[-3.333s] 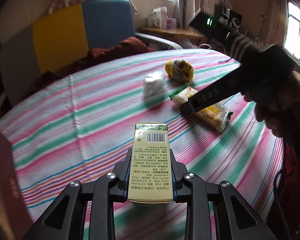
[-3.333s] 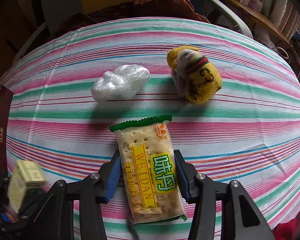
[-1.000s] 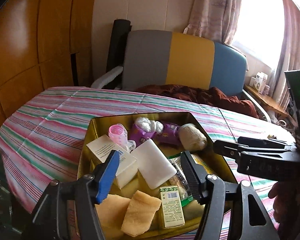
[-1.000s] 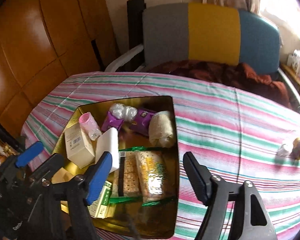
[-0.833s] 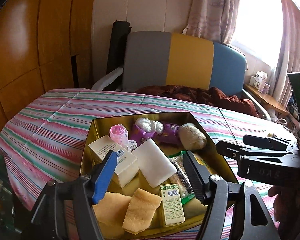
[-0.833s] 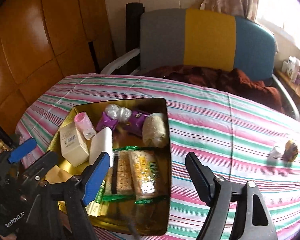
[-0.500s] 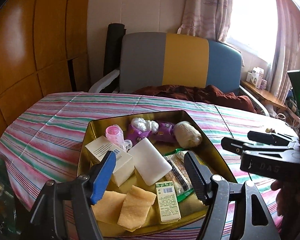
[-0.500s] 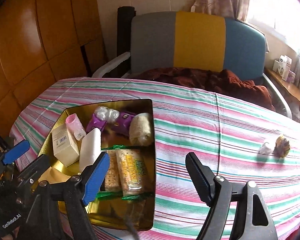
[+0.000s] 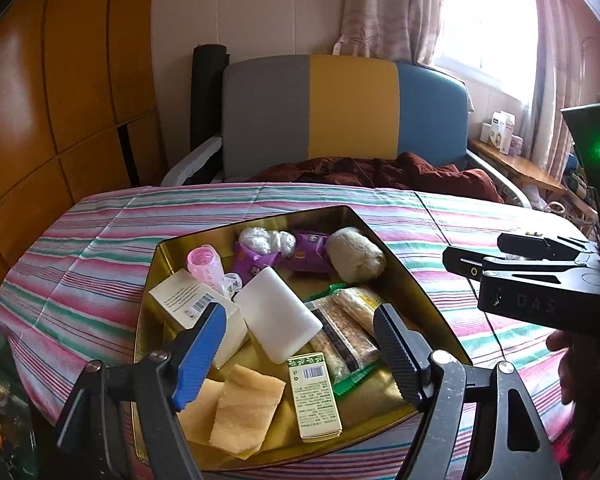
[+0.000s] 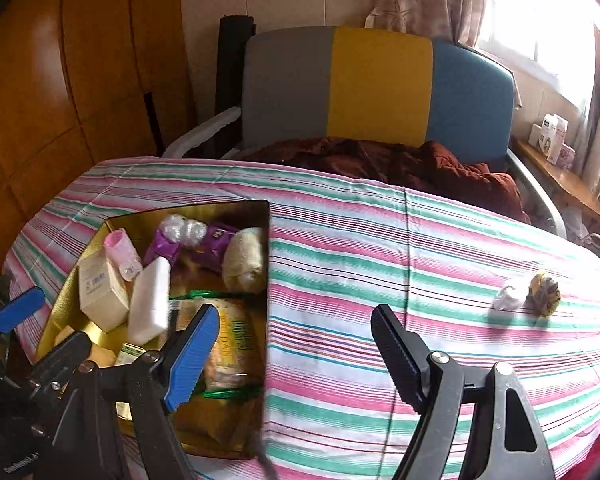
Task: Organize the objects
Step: 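Move both tools back toward the plastic bag and plush toy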
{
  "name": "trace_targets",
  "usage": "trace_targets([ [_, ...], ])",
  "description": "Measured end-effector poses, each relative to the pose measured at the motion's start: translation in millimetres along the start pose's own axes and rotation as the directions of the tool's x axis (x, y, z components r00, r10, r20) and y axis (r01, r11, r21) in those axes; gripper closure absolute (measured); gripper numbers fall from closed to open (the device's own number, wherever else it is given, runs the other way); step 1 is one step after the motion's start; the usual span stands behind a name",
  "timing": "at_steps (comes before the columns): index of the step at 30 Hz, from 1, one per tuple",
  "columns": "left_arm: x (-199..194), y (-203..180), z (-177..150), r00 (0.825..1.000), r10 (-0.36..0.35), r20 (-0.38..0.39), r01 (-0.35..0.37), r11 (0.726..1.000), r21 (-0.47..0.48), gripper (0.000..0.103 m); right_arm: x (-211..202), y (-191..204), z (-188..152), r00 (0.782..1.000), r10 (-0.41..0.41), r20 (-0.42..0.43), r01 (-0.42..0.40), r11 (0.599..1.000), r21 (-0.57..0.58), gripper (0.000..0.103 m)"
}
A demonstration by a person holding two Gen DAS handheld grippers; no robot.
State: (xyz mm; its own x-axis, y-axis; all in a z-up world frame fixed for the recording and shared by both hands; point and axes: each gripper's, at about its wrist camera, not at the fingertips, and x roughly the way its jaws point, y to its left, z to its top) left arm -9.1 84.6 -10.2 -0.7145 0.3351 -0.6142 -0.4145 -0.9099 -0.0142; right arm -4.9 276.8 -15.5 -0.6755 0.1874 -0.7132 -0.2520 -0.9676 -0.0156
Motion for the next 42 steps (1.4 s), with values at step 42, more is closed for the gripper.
trace_targets([
  [42,39.4,-100.0,33.2,0.991,-0.116,-0.059,0.126,0.972,0.200,0.020,10.9,-339.0,-18.0,0.909,-0.391,-0.141,0.396,0.711,0.581,0.014],
])
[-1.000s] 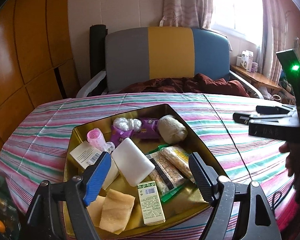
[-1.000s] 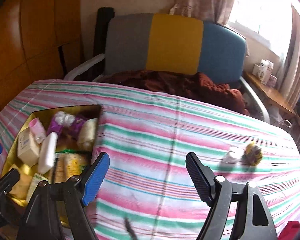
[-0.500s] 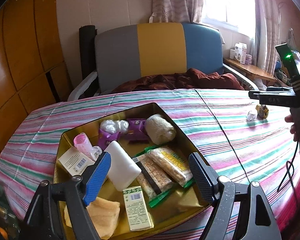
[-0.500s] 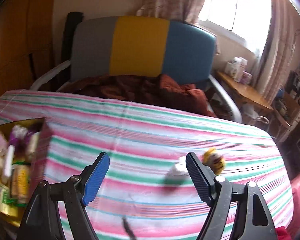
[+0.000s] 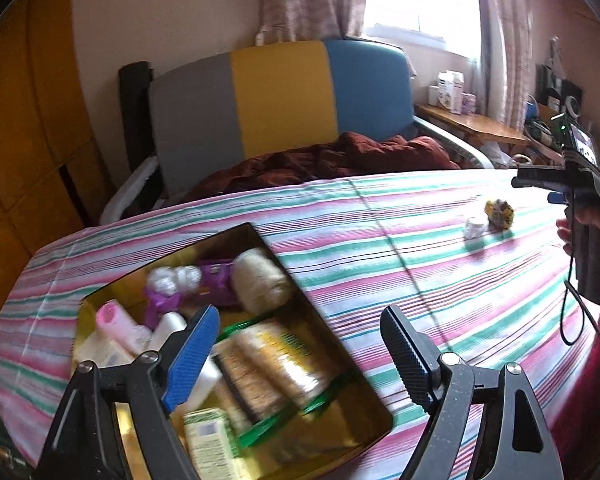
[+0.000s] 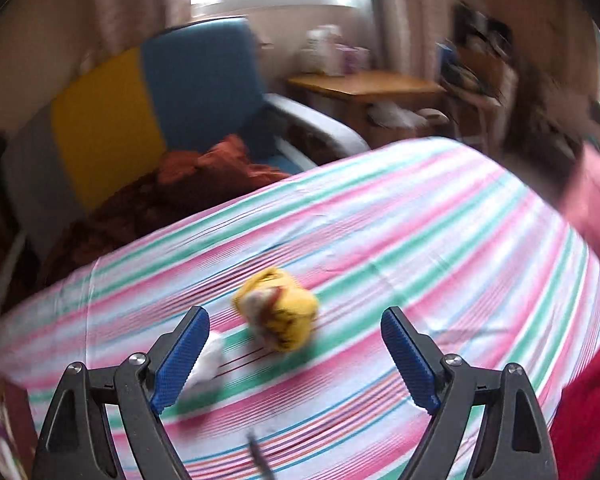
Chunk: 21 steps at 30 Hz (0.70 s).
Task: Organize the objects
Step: 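Move both tools back toward the plastic bag and plush toy, then grasp the clear plastic bag bundle with the left tool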
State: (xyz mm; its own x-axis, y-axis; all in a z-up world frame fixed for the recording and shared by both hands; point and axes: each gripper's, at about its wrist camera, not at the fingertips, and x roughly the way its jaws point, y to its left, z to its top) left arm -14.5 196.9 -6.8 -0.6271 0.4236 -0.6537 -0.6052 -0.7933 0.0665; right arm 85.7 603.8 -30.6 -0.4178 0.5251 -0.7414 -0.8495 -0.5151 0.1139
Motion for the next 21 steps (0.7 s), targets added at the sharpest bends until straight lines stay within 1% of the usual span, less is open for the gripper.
trace_targets([
  [3,12.2,-18.3,8.9,0.999,-0.047,-0.018,0.047,0.999,0.016,0.020,3.5,-20.4,3.1,0.999,0.008,-0.031,-0.005,0.996,0.091,0.014],
  [5,19.7,-31.3,15.0,0.997,-0.076,-0.026,0.077,0.997,0.026,0.020,5.4,-27.5,3.8,0.999,0.013,-0.046,-0.008,0.992,0.125,0.014],
  [9,34.2,-59.0,26.1,0.993,-0.114,-0.038,0.117,0.991,0.062,0.020,5.9,-33.4,4.4,0.998,0.027,-0.061,-0.018,0.989,0.149,0.014],
  [13,55.1,-82.8,39.4,0.985,-0.161,-0.070,0.166,0.983,0.081,0.020,4.2,-34.6,3.2,0.997,0.050,-0.066,-0.039,0.985,0.165,0.014],
  [21,111.5,-137.8,66.6,0.959,-0.247,-0.135,0.265,0.955,0.131,0.020,2.3,-39.2,5.7,0.992,0.109,-0.061,-0.093,0.972,0.215,0.014],
])
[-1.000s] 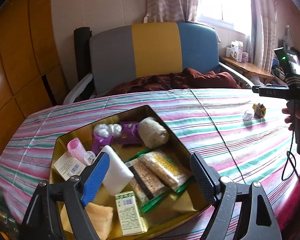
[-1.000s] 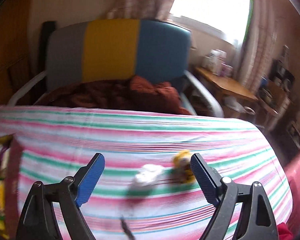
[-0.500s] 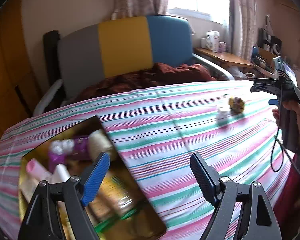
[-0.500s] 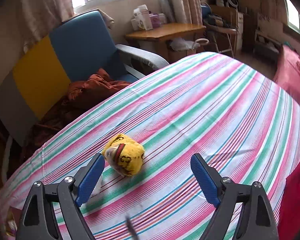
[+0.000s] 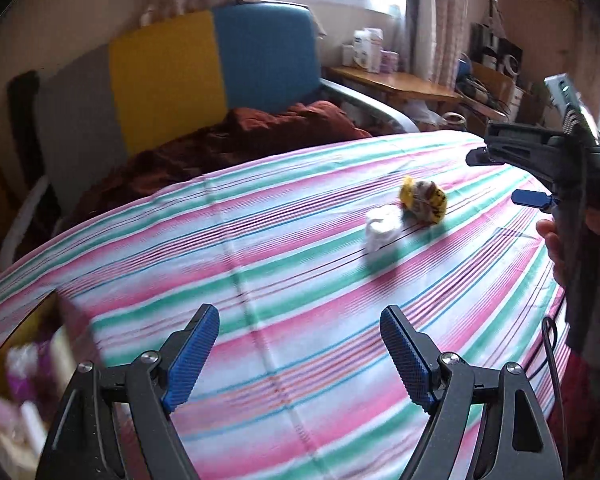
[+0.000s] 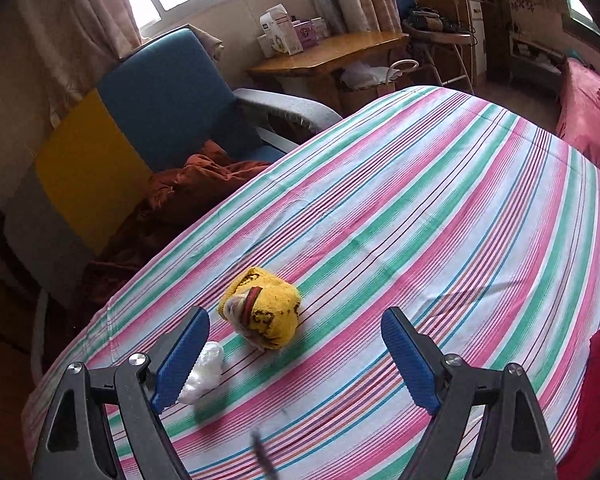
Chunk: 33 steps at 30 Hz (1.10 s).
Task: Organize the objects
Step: 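Grasp the clear plastic bag bundle with the left tool, then hold the plastic bag in the left tool while the right tool grasps the yellow plush toy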
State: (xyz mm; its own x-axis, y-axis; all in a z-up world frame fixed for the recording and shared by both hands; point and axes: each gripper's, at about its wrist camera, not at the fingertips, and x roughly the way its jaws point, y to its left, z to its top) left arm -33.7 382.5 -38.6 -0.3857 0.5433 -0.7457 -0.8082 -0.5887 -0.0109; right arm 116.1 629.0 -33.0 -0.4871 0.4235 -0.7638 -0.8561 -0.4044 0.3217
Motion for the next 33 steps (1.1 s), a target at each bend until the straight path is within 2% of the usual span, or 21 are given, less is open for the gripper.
trace_targets([
  [10,76.9,-27.6,54.2,0.988,-0.142,-0.067,0.144,0.989,0.025,0.020,4.3,-1.1,-0.3,0.999,0.028,-0.027,-0.028,1.000,0.015,0.014],
  [19,137.6,-53.7,85.5,0.976,-0.181,-0.125,0.193,0.977,0.090,0.026,8.5,5.7,-2.8,0.999,0.015,-0.037,-0.016,1.000,-0.022,0.013],
  [20,145.9,-56.4,85.8,0.975,-0.172,-0.140,0.186,0.978,0.095,0.035,9.8,5.0,-3.0,0.999,0.011,-0.041,-0.011,1.000,-0.021,0.013],
  [21,152.5,-57.2,85.1,0.973,-0.171,-0.156,0.187,0.978,0.094,0.051,10.6,4.5,-3.1,0.999,0.008,-0.043,-0.009,1.000,-0.020,0.013],
  [23,163.4,-55.7,79.6,0.969,-0.165,-0.183,0.183,0.979,0.086,0.066,12.9,3.6,-3.1,0.999,-0.001,-0.049,0.000,1.000,-0.020,0.013],
  [27,146.9,-44.3,62.6,0.976,-0.174,-0.134,0.181,0.982,0.047,0.068,16.0,3.5,-2.8,0.998,-0.008,-0.055,0.006,1.000,-0.022,0.014],
  [33,102.6,-25.3,14.7,0.991,-0.100,-0.089,0.097,0.995,-0.031,0.069,20.4,3.9,-4.5,0.997,-0.007,-0.078,0.005,1.000,-0.025,0.014],
])
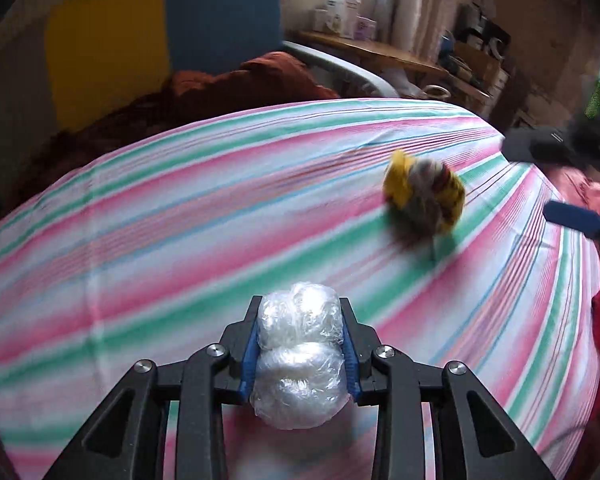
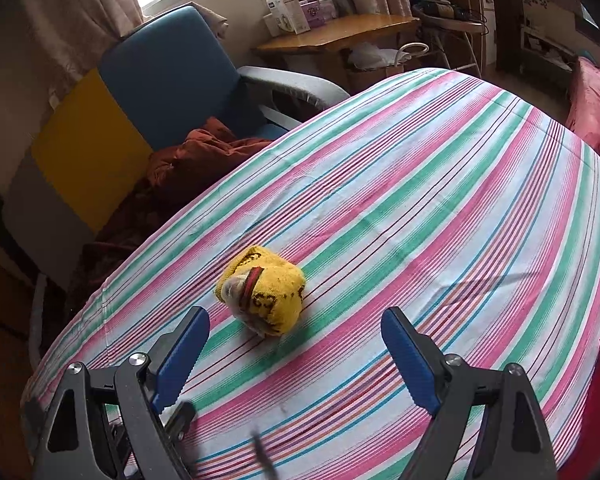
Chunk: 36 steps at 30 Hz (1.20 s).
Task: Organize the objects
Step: 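Hold the plastic bag in the left tool while the right tool grasps the yellow plush toy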
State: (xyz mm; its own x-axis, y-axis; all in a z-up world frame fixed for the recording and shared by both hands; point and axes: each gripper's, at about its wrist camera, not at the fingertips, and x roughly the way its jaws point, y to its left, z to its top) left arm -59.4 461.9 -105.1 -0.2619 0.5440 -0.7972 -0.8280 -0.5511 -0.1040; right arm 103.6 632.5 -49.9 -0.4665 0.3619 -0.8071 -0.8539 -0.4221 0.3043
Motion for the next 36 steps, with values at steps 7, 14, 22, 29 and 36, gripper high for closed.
trace_targets([
  [7,-19.1,4.3,-35.1,0.999,0.044,0.029,-0.043,0.998,-0.051,0.066,4.8,1.9,-3.6,1.000,-0.017,-0.023,0.016,1.000,-0.012,0.014],
  [14,-11.9,5.2,-31.4,0.999,0.030,0.045,-0.028,0.998,-0.049,0.066,17.6,13.5,-7.8,0.997,-0.067,-0.050,0.063,0.995,-0.073,0.014],
  [22,-8.7,5.3,-30.2,0.998,0.024,0.056,-0.021,0.998,-0.053,0.065,27.4,25.3,-14.3,0.990,-0.137,-0.041,0.129,0.978,-0.163,0.014],
  [29,-9.6,8.1,-31.0,0.998,0.006,0.060,-0.002,0.998,-0.068,0.064,36.3,45.9,-9.7,0.984,-0.175,-0.016,0.165,0.950,-0.264,0.014],
  [36,-10.1,9.3,-31.2,0.998,-0.002,0.061,0.006,0.997,-0.075,0.064,73.5,76.1,6.8,0.977,-0.213,-0.016,0.185,0.881,-0.436,0.013],
])
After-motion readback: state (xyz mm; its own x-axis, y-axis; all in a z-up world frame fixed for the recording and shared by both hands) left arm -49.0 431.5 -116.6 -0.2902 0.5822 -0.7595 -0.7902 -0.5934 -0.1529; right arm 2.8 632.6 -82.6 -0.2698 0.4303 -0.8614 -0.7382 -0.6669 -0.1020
